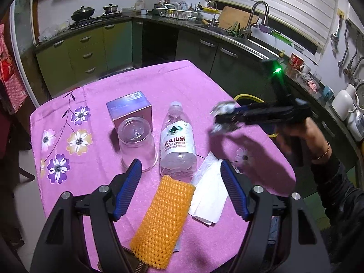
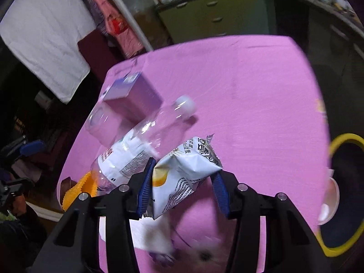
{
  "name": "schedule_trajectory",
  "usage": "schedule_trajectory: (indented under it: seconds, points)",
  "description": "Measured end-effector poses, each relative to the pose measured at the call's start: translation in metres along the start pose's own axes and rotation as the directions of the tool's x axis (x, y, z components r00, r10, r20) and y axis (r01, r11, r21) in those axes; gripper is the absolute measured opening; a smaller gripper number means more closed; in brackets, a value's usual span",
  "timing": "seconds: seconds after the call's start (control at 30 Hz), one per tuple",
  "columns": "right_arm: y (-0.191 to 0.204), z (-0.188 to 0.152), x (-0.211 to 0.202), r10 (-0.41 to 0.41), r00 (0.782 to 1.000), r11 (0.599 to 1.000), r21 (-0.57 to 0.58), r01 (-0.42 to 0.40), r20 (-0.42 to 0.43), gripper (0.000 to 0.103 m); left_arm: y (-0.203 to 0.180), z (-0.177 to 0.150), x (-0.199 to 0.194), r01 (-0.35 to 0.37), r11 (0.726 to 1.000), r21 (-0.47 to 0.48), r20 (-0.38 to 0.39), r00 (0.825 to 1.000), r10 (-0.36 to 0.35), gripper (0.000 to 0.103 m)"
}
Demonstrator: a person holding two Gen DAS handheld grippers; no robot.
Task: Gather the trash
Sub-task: 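Carry the snack wrapper over the bin and open the right gripper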
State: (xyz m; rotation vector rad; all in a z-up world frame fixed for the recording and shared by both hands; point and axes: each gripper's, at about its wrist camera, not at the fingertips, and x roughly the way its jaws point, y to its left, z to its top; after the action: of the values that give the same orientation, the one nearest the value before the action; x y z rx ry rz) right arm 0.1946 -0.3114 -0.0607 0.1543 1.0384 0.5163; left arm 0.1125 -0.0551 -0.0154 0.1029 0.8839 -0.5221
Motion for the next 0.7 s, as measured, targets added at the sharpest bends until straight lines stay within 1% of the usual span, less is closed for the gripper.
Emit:
schedule_trajectory:
  seconds: [0.1,0.2,0.3,0.4,0.5,0.6,0.67,0.7]
  points:
    - [-0.03,-0.001,-0.032,-0.069,0.997,0.996,0.053,0.066,0.047,0.048,-0.005,0.001,0.002,0.008,1.0,0.017,-0.005,1.0,-0.008,0.068]
    - [-0.069,-0.008,-0.062,-0.174,0.982,0.979,0.124,0.165,0.071,0.049,-0.013,0.003,0.005,0.015,0.999,0.039,-0.012,1.0,-0.015,0.068]
    - [-0.118,-0.02,-0.082,-0.318,0.947,0.932,0.201,0.302,0.05,0.049,-0.018,0.006,0.009,0.019,0.998,0.053,-0.019,1.0,-0.018,0.068]
    - [-0.156,-0.03,-0.081,-0.41,0.912,0.883,0.252,0.397,0.002,0.05,-0.025,0.008,0.013,0.018,0.998,0.067,-0.029,0.999,-0.016,0.068]
    - [-0.189,-0.036,-0.07,-0.453,0.89,0.847,0.288,0.446,-0.048,0.05,-0.03,0.01,0.018,0.016,0.997,0.082,-0.046,0.999,-0.013,0.068]
    - [-0.211,-0.039,-0.056,-0.485,0.87,0.82,0.3,0.488,-0.089,0.05,-0.034,0.013,0.021,0.015,0.996,0.089,-0.059,0.998,-0.01,0.069]
    - [-0.222,-0.041,-0.047,-0.505,0.856,0.804,0.301,0.513,-0.111,0.053,-0.037,0.014,0.025,0.01,0.995,0.095,-0.067,0.998,-0.004,0.07]
    - [-0.226,-0.041,-0.043,-0.516,0.848,0.795,0.3,0.527,-0.119,0.058,-0.038,0.015,0.026,0.01,0.995,0.096,-0.072,0.997,-0.003,0.071]
